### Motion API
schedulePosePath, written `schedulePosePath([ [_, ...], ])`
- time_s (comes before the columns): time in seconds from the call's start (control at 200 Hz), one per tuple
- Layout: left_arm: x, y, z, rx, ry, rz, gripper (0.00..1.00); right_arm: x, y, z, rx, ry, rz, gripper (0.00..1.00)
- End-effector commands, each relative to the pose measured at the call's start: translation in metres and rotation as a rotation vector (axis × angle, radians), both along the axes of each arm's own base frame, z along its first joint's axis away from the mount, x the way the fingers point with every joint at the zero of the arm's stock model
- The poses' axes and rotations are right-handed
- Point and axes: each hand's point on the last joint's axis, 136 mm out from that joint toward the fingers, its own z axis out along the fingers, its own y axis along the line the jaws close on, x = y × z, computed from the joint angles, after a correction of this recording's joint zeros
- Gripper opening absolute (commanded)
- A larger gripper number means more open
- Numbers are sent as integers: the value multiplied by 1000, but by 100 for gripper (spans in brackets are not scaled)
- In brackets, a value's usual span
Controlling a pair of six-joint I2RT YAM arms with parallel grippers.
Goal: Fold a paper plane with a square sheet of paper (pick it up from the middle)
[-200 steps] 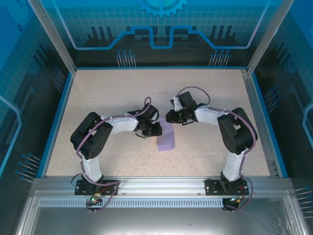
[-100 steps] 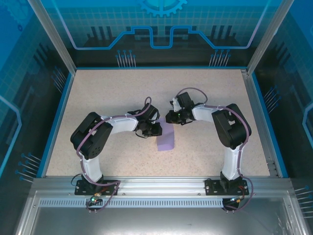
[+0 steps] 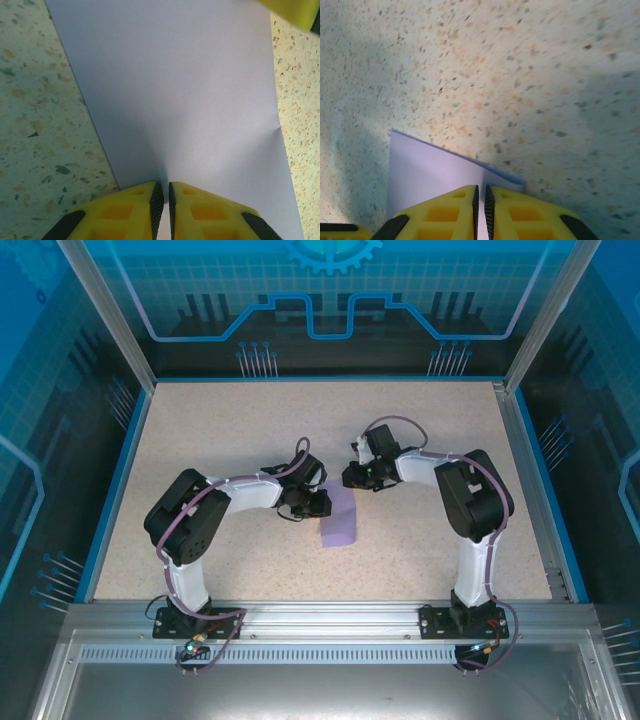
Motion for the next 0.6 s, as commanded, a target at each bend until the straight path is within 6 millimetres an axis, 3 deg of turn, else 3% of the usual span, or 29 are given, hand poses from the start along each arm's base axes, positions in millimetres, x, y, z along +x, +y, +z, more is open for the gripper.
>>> schedulePosePath([
  [0.0, -46, 50, -53, 228, 177, 2, 18, 28, -43, -11, -122, -43, -114, 16],
  [0.19, -45, 48, -53, 219, 178, 0, 18, 32, -45, 6, -98, -78, -104, 16],
  [0.315, -43, 47, -52, 216, 175, 0, 18, 21, -35, 29, -39, -104, -74, 16],
  [0.465, -41, 45, -52, 216, 174, -6, 18, -16, -12, 43, 51, -73, -6, 16],
  [0.595, -40, 43, -52, 213, 176, -7, 18, -49, 0, 37, 82, -7, 34, 16],
])
